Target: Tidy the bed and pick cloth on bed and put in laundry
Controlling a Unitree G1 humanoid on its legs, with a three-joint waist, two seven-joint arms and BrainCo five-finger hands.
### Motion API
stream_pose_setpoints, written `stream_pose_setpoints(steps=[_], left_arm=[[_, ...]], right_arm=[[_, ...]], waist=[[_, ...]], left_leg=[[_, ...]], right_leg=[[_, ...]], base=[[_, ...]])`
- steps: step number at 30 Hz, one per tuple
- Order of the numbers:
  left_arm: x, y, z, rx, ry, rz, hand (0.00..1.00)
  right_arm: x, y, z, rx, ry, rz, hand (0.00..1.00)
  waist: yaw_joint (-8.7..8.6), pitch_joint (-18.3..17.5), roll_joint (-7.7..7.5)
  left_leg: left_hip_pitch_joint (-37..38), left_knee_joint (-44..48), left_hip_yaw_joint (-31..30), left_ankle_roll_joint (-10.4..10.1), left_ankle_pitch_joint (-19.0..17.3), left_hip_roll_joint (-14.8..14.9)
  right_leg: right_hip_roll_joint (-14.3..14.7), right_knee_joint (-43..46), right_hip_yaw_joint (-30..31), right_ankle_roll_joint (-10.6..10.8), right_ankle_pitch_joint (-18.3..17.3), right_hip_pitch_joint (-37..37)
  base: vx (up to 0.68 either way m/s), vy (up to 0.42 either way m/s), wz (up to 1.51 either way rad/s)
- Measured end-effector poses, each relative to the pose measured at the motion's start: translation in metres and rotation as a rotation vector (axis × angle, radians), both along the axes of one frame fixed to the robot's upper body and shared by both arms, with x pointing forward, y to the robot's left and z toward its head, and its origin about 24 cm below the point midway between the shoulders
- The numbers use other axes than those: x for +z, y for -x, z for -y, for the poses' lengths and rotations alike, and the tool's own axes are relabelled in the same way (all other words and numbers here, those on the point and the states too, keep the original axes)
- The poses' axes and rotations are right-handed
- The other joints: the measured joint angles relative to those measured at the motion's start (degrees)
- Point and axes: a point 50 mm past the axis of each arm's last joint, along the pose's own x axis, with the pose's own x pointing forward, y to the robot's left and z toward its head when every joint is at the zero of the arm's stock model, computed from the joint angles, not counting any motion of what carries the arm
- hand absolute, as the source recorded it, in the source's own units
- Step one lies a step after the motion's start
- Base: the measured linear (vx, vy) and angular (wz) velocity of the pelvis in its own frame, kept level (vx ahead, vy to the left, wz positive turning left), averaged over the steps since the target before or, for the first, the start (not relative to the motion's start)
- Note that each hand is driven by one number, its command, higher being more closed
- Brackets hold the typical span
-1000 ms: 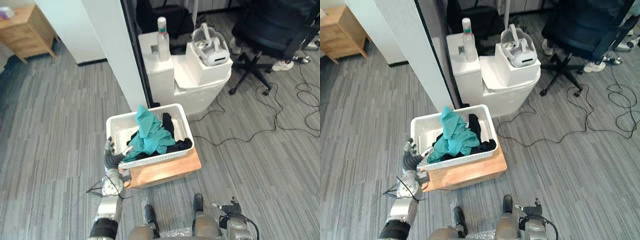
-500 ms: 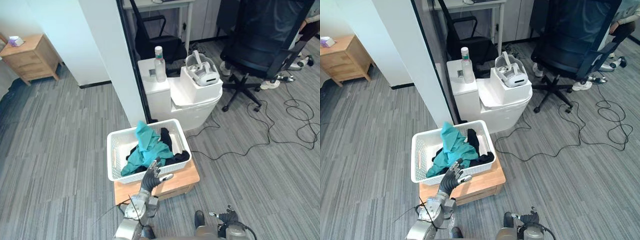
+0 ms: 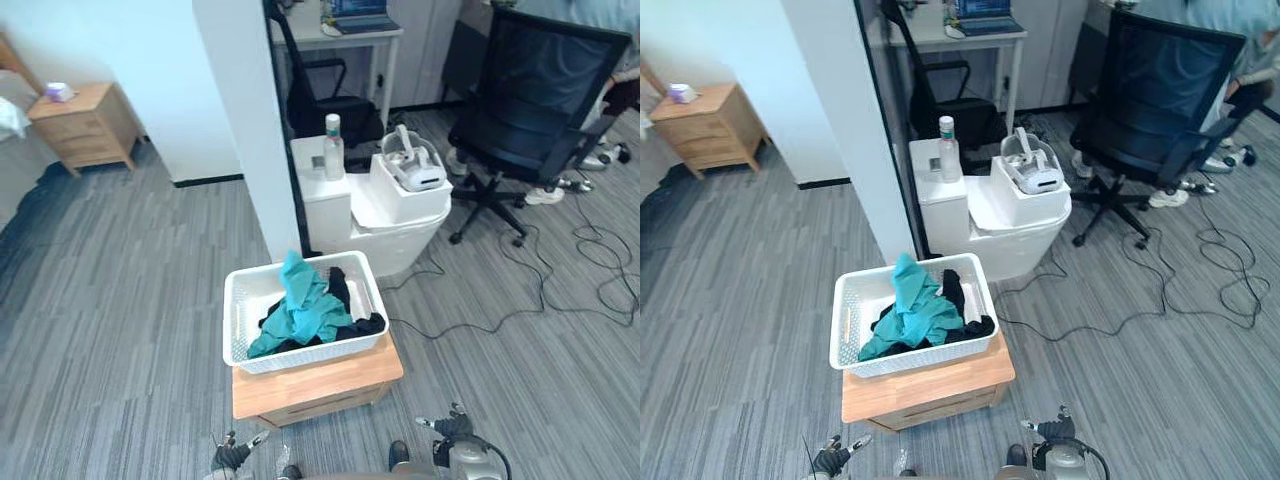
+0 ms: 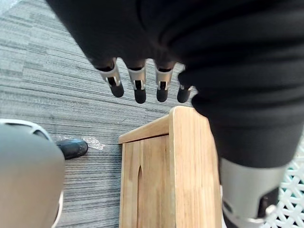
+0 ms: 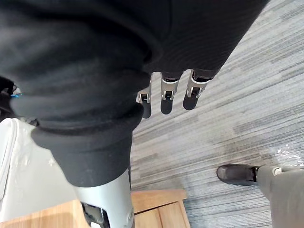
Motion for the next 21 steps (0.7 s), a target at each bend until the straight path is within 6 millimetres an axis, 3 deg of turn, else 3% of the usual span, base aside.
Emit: stream_pose_setpoints(steps=[1,2,8,12,13,15,16,18,20,21], left_arm=[[0.000,0.002,-0.001,0.017,0.004,-0.004,0.00],[-0.008,0.031,-0.008,0.046,0.009,-0.134,0.00],[-0.006,0.022,-0.007,0.034,0.004,-0.104,0.00],[0.008,-0.012,0.002,-0.054,-0.039,0.057,0.00],[0.015,-0.029,0.012,-0.088,-0.044,0.134,0.00],[0.027,-0.054,0.026,-0.144,-0.040,0.247,0.00],[0.043,-0.083,0.045,-0.212,-0.029,0.381,0.00],[0.058,-0.105,0.057,-0.252,-0.033,0.488,0.00],[0.068,-0.115,0.060,-0.247,-0.047,0.556,0.00],[0.068,-0.114,0.058,-0.232,-0.051,0.554,0.00]], right_arm=[[-0.002,0.004,0.002,-0.002,-0.002,-0.018,0.00],[-0.007,0.013,0.003,-0.054,-0.049,-0.057,0.00],[-0.007,0.014,0.002,-0.036,-0.043,-0.047,0.00],[0.001,0.015,-0.004,-0.003,-0.041,0.053,0.00],[0.003,0.016,-0.009,-0.002,-0.055,0.087,0.00],[0.007,0.019,-0.017,-0.021,-0.085,0.135,0.00],[0.010,0.025,-0.029,-0.047,-0.127,0.173,0.00],[0.014,0.028,-0.038,-0.070,-0.158,0.214,0.00],[0.017,0.025,-0.039,-0.090,-0.174,0.248,0.00],[0.017,0.024,-0.039,-0.095,-0.176,0.255,0.00]], waist=[[0.01,-0.1,-0.01],[0.18,0.5,1.13],[0.17,0.5,1.09],[0.20,0.6,0.86],[0.18,0.6,0.69],[-0.19,0.9,0.04],[-0.56,1.4,-1.19],[-1.94,1.3,-4.00],[-1.14,1.8,-4.01],[-0.39,1.9,-3.95]], left_leg=[[-0.1,0.0,-0.3,0.0,0.0,0.0],[1.0,0.4,-4.6,-0.1,-0.4,0.3],[1.0,0.4,-4.6,-0.1,-0.4,0.3],[1.1,0.4,-4.8,-0.1,-0.4,0.3],[1.0,0.4,-5.3,-0.1,-0.4,0.2],[1.0,0.4,-7.5,0.0,-0.3,0.0],[0.3,0.7,-12.0,0.0,0.2,-0.8],[-3.1,3.5,-18.6,0.0,0.1,-1.9],[-4.2,3.7,-23.7,-1.0,1.7,-2.0],[-4.2,3.7,-24.7,-1.2,2.0,-1.9]], right_leg=[[0.0,0.0,-0.1,0.1,-0.1,0.1],[0.3,3.9,-3.2,-0.5,-4.5,1.2],[0.3,3.9,-3.1,-0.5,-4.5,1.2],[0.3,4.0,-3.3,-0.5,-4.5,1.5],[0.1,4.1,-3.8,-0.5,-4.7,2.0],[-0.7,7.7,-5.7,-0.3,-7.1,1.8],[-1.8,15.1,-5.5,-0.6,-12.4,0.6],[-1.3,20.8,4.5,-2.5,-15.0,-0.7],[0.8,24.7,12.6,-3.3,-16.5,-1.0],[0.8,24.8,12.5,-2.7,-17.0,-0.7]], base=[[-0.02,-0.003,0.04],[0.00,0.000,0.00],[0.00,0.000,0.00],[0.00,0.000,0.03],[0.00,-0.006,0.28],[-0.01,-0.034,0.74],[-0.01,-0.076,1.30],[-0.01,-0.108,1.77],[0.04,-0.156,1.61],[0.04,-0.193,1.07]])
